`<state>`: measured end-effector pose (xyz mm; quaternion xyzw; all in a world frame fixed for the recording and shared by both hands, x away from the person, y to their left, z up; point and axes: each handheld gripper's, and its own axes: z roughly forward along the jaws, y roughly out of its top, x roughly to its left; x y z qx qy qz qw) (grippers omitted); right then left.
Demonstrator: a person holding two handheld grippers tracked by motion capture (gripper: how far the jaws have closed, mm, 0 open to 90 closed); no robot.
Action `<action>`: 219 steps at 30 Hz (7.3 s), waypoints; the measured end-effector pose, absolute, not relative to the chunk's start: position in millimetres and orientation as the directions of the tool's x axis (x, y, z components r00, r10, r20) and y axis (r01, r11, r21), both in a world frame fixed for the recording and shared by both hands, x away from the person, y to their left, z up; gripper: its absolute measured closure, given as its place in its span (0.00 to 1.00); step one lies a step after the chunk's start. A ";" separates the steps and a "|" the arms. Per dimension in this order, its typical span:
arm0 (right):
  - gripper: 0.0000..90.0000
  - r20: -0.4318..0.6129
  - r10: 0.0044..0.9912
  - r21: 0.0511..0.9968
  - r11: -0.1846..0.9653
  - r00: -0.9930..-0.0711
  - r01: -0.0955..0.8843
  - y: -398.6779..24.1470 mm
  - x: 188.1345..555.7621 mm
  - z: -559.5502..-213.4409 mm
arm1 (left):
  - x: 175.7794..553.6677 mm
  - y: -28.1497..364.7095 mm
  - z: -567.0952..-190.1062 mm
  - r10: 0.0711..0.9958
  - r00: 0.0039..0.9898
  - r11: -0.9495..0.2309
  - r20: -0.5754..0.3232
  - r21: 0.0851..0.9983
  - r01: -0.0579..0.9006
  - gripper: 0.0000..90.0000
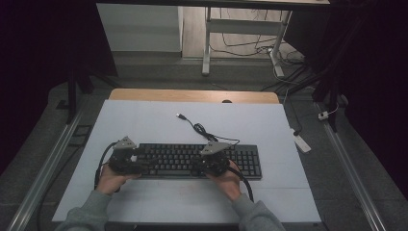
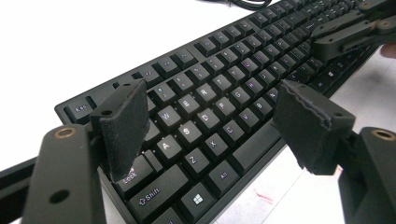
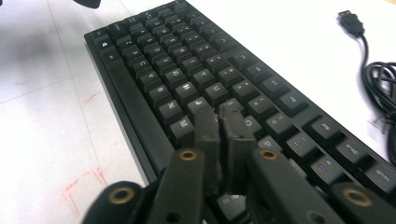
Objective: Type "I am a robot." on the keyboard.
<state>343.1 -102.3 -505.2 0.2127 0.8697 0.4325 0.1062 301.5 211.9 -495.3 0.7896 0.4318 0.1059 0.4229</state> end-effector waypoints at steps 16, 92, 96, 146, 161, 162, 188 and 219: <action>0.71 -0.019 0.549 0.809 0.499 -0.836 0.309 -166.1 331.3 -499.5 | 301.5 212.8 -495.7 0.773 0.604 -0.272 -0.195 0.758 0.593 0.30; 0.60 -0.036 0.659 0.804 0.466 -0.751 0.370 -249.6 315.7 -506.8 | 295.5 154.3 -515.9 0.640 0.765 -0.508 -0.080 0.703 0.499 0.99; 0.60 -0.036 0.660 0.803 0.466 -0.750 0.372 -249.7 315.7 -506.8 | 295.6 150.0 -518.1 0.636 0.768 -0.520 -0.071 0.696 0.496 0.99; 0.60 -0.036 0.666 0.804 0.462 -0.745 0.374 -251.6 316.6 -507.0 | 294.5 180.3 -498.8 0.728 0.670 -0.319 -0.146 0.793 0.520 0.49; 0.60 -0.037 0.668 0.806 0.460 -0.744 0.373 -251.8 316.9 -507.2 | 295.4 190.5 -494.7 0.749 0.646 -0.293 -0.146 0.802 0.521 0.47; 0.59 -0.039 0.668 0.804 0.462 -0.743 0.374 -251.8 316.8 -507.1 | 295.8 191.4 -494.9 0.753 0.642 -0.290 -0.146 0.802 0.523 0.48; 0.59 -0.039 0.669 0.802 0.464 -0.743 0.376 -251.7 317.0 -507.7 | 305.5 210.2 -508.3 0.809 0.581 -0.328 -0.090 0.752 0.572 0.93; 0.59 -0.042 0.669 0.798 0.470 -0.743 0.378 -251.4 317.5 -508.4 | 313.1 207.2 -524.0 0.817 0.572 -0.376 -0.073 0.685 0.624 0.99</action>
